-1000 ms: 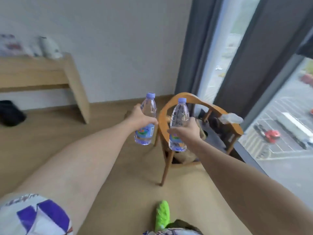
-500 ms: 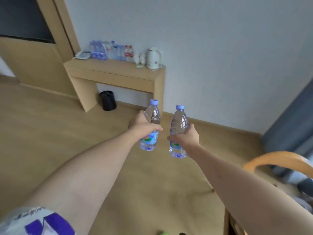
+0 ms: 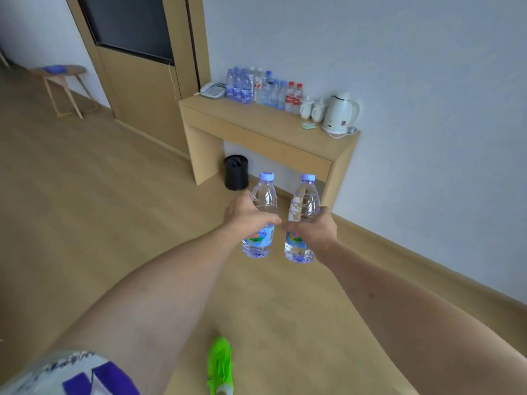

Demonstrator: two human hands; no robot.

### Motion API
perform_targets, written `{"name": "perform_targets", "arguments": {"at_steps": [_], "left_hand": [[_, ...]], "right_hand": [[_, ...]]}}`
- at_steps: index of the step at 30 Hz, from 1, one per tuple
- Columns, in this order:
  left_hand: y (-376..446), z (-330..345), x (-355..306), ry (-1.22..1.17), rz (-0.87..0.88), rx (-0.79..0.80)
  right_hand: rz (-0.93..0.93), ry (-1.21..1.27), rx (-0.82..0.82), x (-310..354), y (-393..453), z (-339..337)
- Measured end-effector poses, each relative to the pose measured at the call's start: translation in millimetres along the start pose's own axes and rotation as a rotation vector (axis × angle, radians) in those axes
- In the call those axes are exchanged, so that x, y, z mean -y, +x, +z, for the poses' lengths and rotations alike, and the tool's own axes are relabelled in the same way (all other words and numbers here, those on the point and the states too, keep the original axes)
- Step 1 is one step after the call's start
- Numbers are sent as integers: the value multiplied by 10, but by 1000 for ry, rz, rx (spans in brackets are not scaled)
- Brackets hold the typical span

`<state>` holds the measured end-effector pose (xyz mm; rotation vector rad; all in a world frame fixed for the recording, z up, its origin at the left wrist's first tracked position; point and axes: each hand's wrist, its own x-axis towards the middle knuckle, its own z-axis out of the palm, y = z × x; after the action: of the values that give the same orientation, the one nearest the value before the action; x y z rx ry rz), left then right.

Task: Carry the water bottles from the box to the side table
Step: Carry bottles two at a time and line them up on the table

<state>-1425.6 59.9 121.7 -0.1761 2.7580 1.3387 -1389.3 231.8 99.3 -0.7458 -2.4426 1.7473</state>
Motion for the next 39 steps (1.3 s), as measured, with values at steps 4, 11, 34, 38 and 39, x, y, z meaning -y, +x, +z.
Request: {"name": "perform_targets", "arguments": {"at_steps": [4,11,34,38,39], "left_hand": [[913,-283,90,36,9,39],[2337,-777,-30,72,33,84],[7062,-807,-548,157,7,89],[7751,-735,-628,144,-12,107],[7930,-702,-642,137,-12,115]], "right_hand": [[7,2,-11,396,639,533],[16,14,-50,1147,1536,1269],[-26,49,-24,2719,5913,2837],[5,17,-22,2857,6503,3000],[14,12,-27,2881,6646,3040]]}}
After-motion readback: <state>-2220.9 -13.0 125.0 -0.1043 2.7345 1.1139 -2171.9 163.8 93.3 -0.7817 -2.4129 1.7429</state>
